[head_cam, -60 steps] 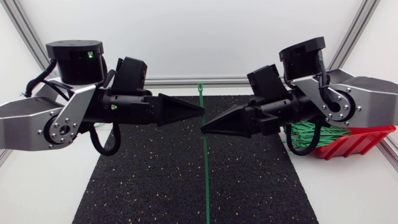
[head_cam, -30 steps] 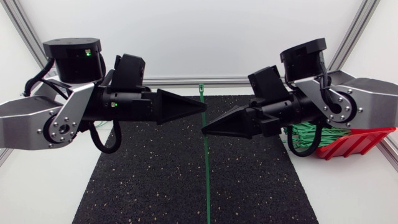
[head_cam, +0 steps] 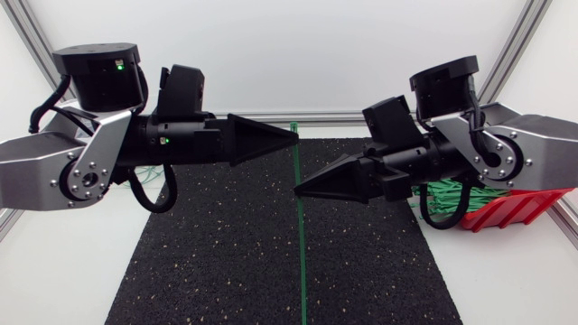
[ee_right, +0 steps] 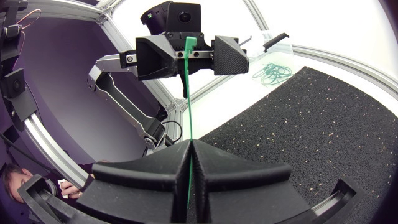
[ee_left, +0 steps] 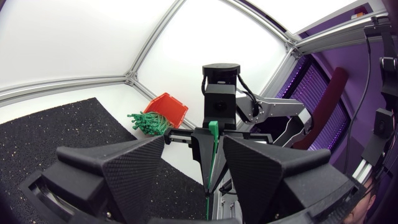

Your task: Take a green cable tie from the red box, thread the tail through the head to close it, then place it in the transparent bin on the left.

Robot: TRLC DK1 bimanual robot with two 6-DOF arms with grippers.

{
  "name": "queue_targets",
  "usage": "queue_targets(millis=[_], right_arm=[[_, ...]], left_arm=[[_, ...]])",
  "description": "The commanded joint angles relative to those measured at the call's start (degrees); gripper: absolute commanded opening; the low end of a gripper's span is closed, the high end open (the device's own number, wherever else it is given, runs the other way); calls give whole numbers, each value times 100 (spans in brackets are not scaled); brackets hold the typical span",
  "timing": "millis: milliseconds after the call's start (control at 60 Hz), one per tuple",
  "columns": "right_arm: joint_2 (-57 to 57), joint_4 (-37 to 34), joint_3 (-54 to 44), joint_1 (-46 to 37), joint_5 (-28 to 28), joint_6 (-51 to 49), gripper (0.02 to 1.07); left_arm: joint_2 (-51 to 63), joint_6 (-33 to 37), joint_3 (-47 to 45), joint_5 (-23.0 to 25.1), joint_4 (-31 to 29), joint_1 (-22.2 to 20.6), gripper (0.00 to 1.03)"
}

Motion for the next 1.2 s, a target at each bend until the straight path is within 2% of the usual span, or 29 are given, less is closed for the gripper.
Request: queue_targets(millis=[0,117,200,250,650,717,1183], right_arm=[[-79,54,-127,-49,4,-103,8],[-88,62,-136,-49,4,-111,8],[-97,71,-144,-49,4,-111,8],[-97,71,-144,-49,4,-111,8],[-141,71,-162,-49,4,-94,8],[-158,71,-171,-49,4,-94,8],[-176,71,-180,-66,4,-94,8]], left_arm=[[18,-21,157,-40,132,1,66],[18,-21,157,-58,185,1,48],[27,-21,157,-119,202,-8,24],[27,-21,139,-146,229,-17,18],[-26,-39,87,-137,185,-96,18],[-70,-39,52,-119,167,-105,30],[-166,-100,-1,-102,18,-272,30]])
